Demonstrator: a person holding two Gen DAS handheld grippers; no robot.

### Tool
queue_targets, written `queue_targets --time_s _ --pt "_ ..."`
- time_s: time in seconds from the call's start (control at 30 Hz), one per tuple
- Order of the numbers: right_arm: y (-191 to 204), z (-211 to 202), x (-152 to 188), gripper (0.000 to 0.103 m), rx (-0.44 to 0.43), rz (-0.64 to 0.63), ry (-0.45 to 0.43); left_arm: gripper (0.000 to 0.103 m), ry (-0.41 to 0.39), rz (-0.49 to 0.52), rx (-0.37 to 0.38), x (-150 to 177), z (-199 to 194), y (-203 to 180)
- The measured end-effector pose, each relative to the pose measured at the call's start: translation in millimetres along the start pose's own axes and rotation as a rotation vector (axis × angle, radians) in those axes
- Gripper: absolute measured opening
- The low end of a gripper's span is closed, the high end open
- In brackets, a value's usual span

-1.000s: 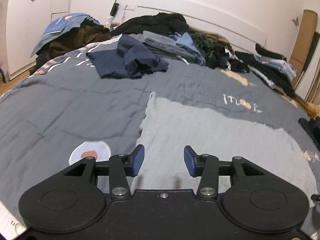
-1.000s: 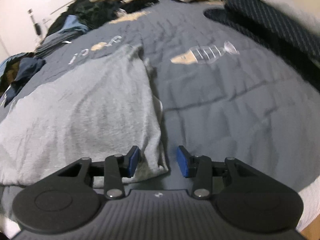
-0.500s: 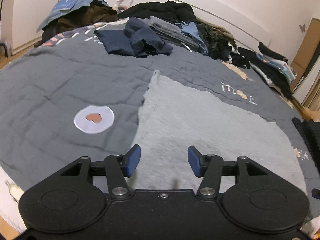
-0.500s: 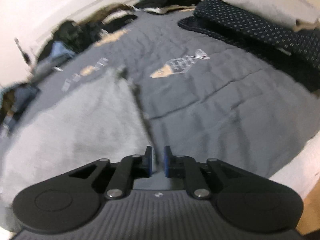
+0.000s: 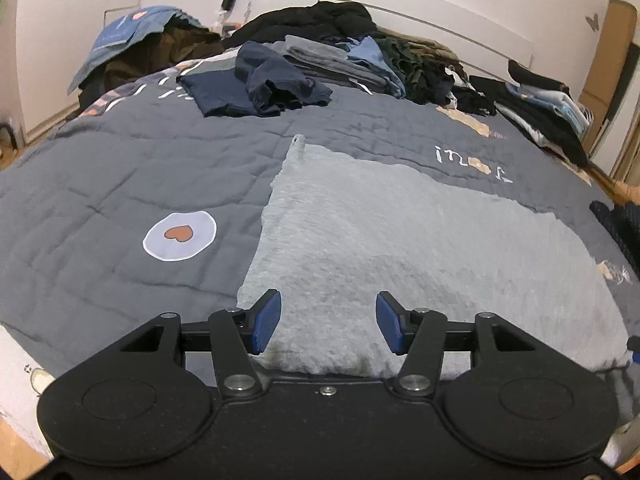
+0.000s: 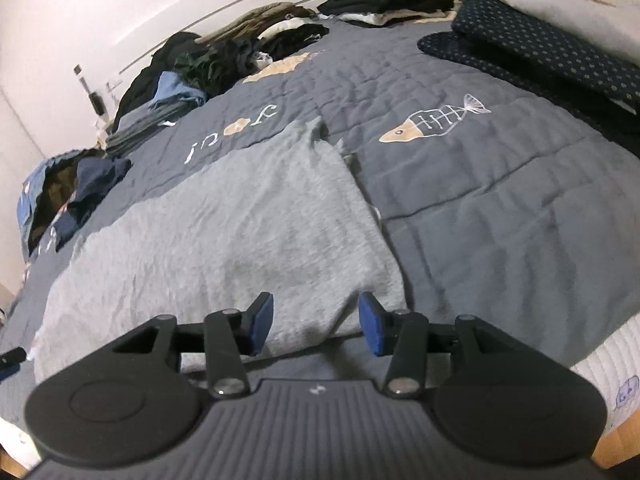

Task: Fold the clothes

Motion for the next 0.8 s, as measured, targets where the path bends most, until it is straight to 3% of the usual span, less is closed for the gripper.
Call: queue_targets --time_s 0.17,0.27,0.57,0.8 --pt "10 3 2 0.047 0.001 -0.034 0.009 0.054 -0.007 0.009 0.008 3 -8 -4" --pt "16 3 3 0.047 0.001 -0.055 0.011 0.056 -0.015 -0.041 0.018 4 -11 3" --pt "33 0 3 0.049 -0.036 -0.074 -0.010 0.057 0.015 -0.521 0.103 4 1 74" --pt "45 -1 -2 0.050 -0.069 -0.080 -0.029 0.057 0.048 -0.717 0.165 16 9 97"
Point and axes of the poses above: each gripper's, at about its wrist camera, not at the fingertips, and z roughly the way its jaws point, y to its left, x to its underside, the point moved 2 cm from there along z, roughly the way its jaws point, and after that the axes turned 12 degrees about -z, right-handed, at the moved point
